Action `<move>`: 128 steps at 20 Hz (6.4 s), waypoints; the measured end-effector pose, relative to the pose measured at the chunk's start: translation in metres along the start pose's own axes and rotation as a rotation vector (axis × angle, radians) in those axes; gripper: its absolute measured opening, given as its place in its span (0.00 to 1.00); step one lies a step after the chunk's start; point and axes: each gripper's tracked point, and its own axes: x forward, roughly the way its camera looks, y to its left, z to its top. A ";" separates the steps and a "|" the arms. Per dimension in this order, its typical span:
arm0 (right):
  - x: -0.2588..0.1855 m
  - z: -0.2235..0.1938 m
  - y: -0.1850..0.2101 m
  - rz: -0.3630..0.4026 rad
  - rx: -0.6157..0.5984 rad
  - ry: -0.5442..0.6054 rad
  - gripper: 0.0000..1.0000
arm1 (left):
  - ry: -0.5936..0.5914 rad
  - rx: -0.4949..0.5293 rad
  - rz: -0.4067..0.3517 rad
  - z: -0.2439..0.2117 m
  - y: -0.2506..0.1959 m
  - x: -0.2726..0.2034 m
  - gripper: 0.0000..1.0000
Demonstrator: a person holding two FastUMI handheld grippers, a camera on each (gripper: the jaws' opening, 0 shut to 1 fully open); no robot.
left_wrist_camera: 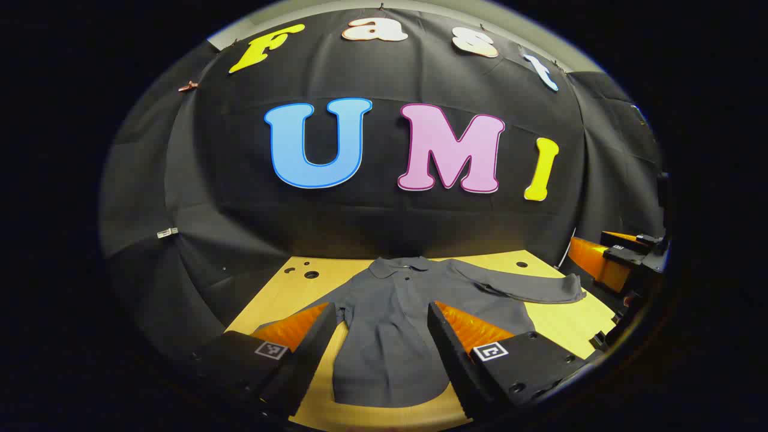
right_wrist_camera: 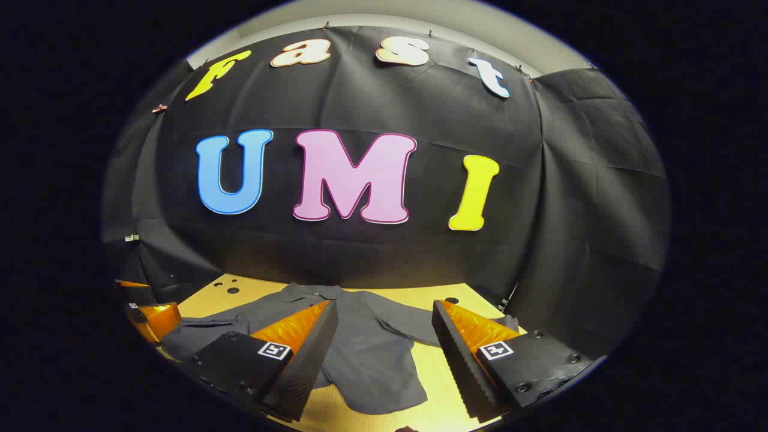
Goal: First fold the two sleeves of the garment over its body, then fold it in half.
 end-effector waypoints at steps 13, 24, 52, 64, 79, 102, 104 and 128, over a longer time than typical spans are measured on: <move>0.049 0.012 -0.016 0.029 0.021 -0.014 0.97 | -0.041 -0.002 0.076 0.021 0.013 0.039 0.96; 0.082 -0.004 -0.032 0.071 0.015 0.023 0.97 | -0.011 0.017 0.064 0.015 0.000 0.054 0.96; 0.221 -0.195 -0.329 -0.384 0.079 0.485 0.98 | 0.209 0.017 0.185 -0.027 0.017 0.106 0.96; 0.221 -0.291 -0.380 -0.495 0.259 0.705 0.98 | 0.271 0.034 0.210 -0.036 0.012 0.109 0.98; 0.246 -0.310 -0.347 -0.475 0.256 0.772 0.19 | 0.251 -0.003 0.242 -0.032 0.013 0.103 0.98; 0.314 -0.088 -0.110 -0.093 0.096 0.465 0.08 | 0.239 -0.129 0.361 -0.066 0.122 0.055 0.98; 0.320 -0.090 -0.065 -0.037 0.113 0.473 0.08 | 0.251 -0.144 0.387 -0.073 0.134 0.048 0.98; 0.300 -0.182 0.383 0.534 -0.027 0.585 0.08 | 0.321 -0.298 0.620 -0.117 0.218 -0.010 0.98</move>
